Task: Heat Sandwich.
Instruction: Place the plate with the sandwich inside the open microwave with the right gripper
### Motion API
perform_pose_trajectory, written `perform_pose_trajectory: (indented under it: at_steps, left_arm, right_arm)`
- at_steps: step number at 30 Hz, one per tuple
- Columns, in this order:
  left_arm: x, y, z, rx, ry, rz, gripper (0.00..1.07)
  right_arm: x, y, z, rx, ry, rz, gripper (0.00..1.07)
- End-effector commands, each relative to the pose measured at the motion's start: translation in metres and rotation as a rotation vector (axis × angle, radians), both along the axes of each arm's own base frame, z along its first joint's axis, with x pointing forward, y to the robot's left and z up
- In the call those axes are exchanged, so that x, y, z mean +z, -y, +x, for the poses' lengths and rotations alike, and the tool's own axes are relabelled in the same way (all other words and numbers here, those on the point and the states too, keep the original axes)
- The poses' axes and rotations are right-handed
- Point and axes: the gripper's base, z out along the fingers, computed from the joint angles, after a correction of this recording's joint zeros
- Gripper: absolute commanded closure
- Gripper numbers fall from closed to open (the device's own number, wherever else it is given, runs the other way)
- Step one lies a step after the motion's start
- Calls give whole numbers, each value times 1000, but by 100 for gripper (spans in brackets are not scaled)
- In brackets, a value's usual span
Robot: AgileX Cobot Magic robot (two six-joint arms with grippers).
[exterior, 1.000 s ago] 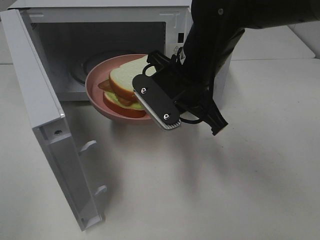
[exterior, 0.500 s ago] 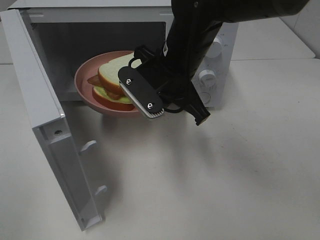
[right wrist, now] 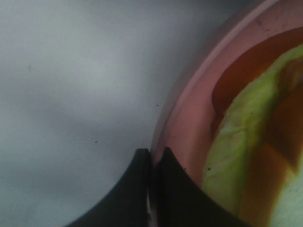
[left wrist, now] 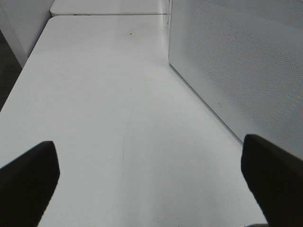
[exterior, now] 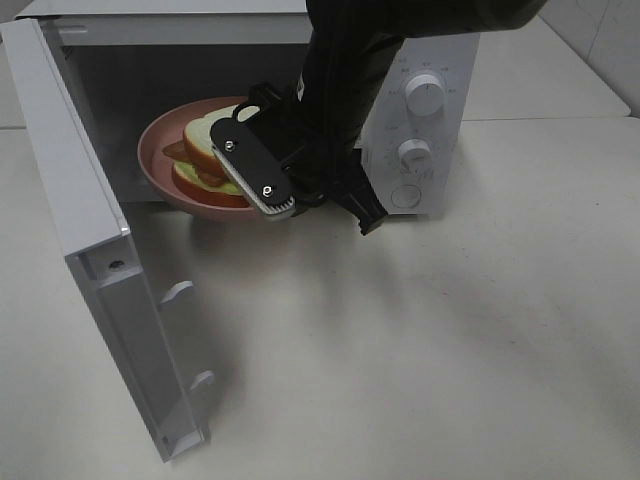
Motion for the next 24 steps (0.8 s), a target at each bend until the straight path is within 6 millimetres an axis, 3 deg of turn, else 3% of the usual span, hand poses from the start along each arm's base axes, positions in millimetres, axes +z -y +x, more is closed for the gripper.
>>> perform_pose_trajectory:
  at_steps: [1, 24]
  left_arm:
    - [-1, 0, -4, 0, 30, 5, 7]
    - [-1, 0, -4, 0, 30, 5, 7]
  right_arm:
    - [4, -3, 4, -17, 20, 24, 107]
    - [0, -28, 36, -134, 2, 43, 107]
